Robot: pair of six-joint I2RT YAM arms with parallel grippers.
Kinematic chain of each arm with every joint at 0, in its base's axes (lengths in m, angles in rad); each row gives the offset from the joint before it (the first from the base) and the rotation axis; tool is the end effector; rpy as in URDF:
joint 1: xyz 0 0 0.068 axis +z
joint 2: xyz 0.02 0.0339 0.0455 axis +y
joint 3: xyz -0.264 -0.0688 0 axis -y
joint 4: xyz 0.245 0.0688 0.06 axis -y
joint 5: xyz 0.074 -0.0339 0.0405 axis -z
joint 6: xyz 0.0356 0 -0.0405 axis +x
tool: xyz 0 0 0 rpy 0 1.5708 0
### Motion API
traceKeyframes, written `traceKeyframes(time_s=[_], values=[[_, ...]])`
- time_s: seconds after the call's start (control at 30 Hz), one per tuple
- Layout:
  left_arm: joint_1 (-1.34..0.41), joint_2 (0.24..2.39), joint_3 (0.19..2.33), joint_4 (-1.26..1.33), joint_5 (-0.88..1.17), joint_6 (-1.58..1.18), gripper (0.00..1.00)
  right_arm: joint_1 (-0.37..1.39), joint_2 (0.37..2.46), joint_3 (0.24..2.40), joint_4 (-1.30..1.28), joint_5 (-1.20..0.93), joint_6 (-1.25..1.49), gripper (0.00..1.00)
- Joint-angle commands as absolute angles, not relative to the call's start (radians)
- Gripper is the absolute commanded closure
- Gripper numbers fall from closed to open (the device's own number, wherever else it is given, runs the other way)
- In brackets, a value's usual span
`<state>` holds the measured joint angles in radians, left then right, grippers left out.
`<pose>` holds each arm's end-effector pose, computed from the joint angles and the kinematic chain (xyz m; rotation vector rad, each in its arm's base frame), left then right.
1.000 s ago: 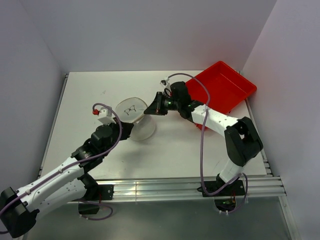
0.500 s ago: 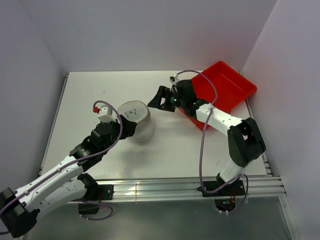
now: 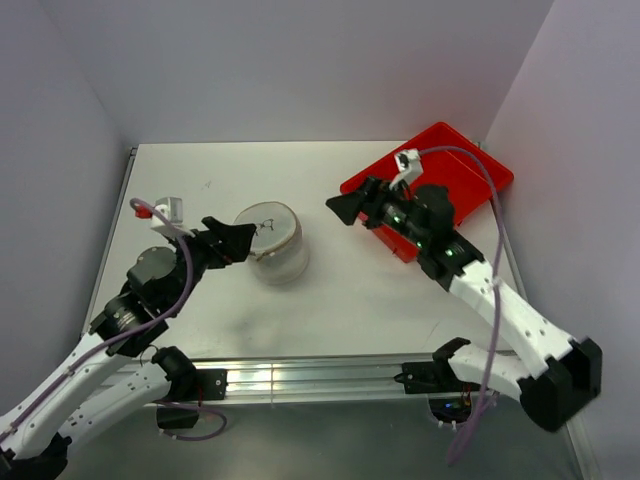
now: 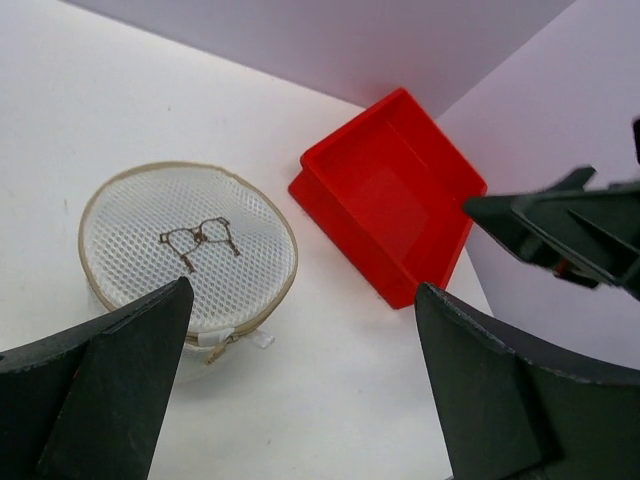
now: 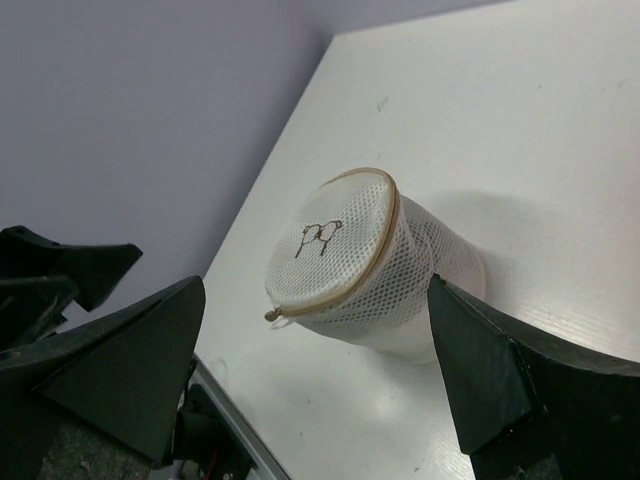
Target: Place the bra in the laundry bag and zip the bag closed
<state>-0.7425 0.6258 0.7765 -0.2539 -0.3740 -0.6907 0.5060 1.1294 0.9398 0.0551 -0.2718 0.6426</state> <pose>0.1162 -0.0890 0.3532 -0.2461 1.7077 -0.7647 0.2284 0.1375 0.3504 -0.0923 1.8213 1.0674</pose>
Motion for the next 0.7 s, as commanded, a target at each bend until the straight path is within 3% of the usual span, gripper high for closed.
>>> traceKeyframes(time_s=[0.0,0.23,0.67], values=[[-0.738,0.569,0.837,-0.311,-0.419,-0.629,0.01,0.508,0.951,0.833,0.095,-0.149,0.609,0.0],[-0.738,0.508,0.868,-0.448,-0.523,-0.609,0.01,0.505,0.643,0.655,-0.003,0.033,0.572,0.0],[-0.738,0.499,0.824,-0.45,-0.497,-0.601,0.01,0.502,0.561,0.61,-0.064,0.133,0.571,0.0]])
